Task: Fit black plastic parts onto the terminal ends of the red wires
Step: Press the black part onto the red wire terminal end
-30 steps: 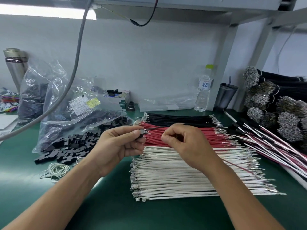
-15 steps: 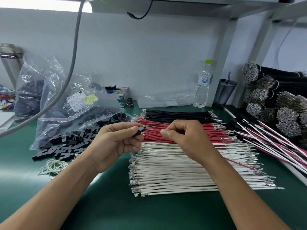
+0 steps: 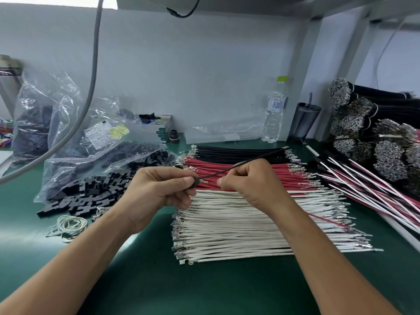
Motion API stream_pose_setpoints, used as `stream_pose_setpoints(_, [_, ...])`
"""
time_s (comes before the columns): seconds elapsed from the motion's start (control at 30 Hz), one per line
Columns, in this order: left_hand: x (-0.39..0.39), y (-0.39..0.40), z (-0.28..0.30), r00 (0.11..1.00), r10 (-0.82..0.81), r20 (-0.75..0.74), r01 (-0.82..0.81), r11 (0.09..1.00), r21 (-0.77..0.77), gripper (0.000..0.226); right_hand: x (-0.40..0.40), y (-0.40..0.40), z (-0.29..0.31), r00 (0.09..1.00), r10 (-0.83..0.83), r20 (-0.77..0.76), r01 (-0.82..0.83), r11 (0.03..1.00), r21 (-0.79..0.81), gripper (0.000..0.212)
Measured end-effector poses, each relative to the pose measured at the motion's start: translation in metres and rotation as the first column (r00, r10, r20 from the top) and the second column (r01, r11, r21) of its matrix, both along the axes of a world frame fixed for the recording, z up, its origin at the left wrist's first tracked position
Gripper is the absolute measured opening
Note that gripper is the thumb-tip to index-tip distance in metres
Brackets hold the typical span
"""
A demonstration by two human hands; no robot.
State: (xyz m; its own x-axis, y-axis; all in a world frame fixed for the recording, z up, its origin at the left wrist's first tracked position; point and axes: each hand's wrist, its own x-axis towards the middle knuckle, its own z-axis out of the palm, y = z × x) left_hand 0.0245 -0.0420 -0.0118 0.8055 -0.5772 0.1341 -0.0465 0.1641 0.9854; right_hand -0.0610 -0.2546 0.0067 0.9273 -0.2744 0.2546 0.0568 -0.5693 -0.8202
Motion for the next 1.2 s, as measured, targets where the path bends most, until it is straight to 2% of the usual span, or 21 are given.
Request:
stream_pose_setpoints(0.1, [0.000,0.000,0.001,0.999,0.026,0.019,-0.026,1.000,-0.015,0.039,-0.001,0.005,-0.002,0.999,0.040,-0.025,-0.038,0.997,0.068,0.035])
stream_pose_setpoints(0.2, [0.002,0.002,0.002,0.999,0.025,0.025,-0.025,1.000,-0.015,0.039,0.000,0.006,-0.002,0.999,0.038,-0.015,-0.036,0.993,0.114,0.035])
stream_pose_setpoints(0.43, [0.001,0.002,0.000,0.997,-0.042,-0.070,0.042,0.999,-0.003,0.030,0.001,0.007,0.000,0.998,0.060,-0.011,-0.058,0.988,0.143,0.026])
stream_pose_setpoints(0.53, [0.002,0.003,0.001,0.997,-0.031,-0.073,0.029,0.999,-0.023,0.033,0.001,0.010,-0.002,0.996,0.094,0.000,-0.093,0.977,0.193,0.028])
stream_pose_setpoints(0.67, [0.001,0.001,0.000,0.999,0.001,-0.051,0.000,1.000,0.005,0.029,0.002,0.022,-0.009,0.994,0.111,0.014,-0.112,0.981,0.161,0.031])
stream_pose_setpoints(0.77, [-0.002,-0.001,-0.001,0.991,0.065,0.120,-0.070,0.997,0.032,0.030,0.004,0.020,-0.009,0.998,0.064,0.000,-0.063,0.978,0.201,0.030])
stream_pose_setpoints(0.83, [-0.004,-0.003,-0.003,0.949,0.103,0.298,-0.128,0.990,0.064,0.036,0.003,0.017,-0.007,0.998,0.059,-0.025,-0.049,0.958,0.283,0.029])
stream_pose_setpoints(0.9, [-0.004,-0.004,-0.004,0.898,0.150,0.414,-0.200,0.977,0.079,0.028,0.002,0.016,-0.006,0.997,0.061,-0.056,-0.039,0.940,0.340,0.032])
stream_pose_setpoints(0.97, [-0.003,-0.004,-0.003,0.860,0.165,0.483,-0.246,0.963,0.108,0.016,0.001,0.018,-0.007,0.995,0.063,-0.075,-0.037,0.951,0.307,0.038])
stream_pose_setpoints(1.03, [-0.003,-0.005,-0.003,0.843,0.176,0.509,-0.282,0.949,0.140,0.026,-0.001,0.019,-0.007,0.997,0.041,-0.058,-0.028,0.976,0.214,0.041])
stream_pose_setpoints(1.2, [-0.003,-0.007,-0.003,0.902,0.226,0.368,-0.292,0.947,0.135,0.020,-0.002,0.024,-0.013,0.989,-0.101,0.105,0.115,0.983,-0.143,0.032])
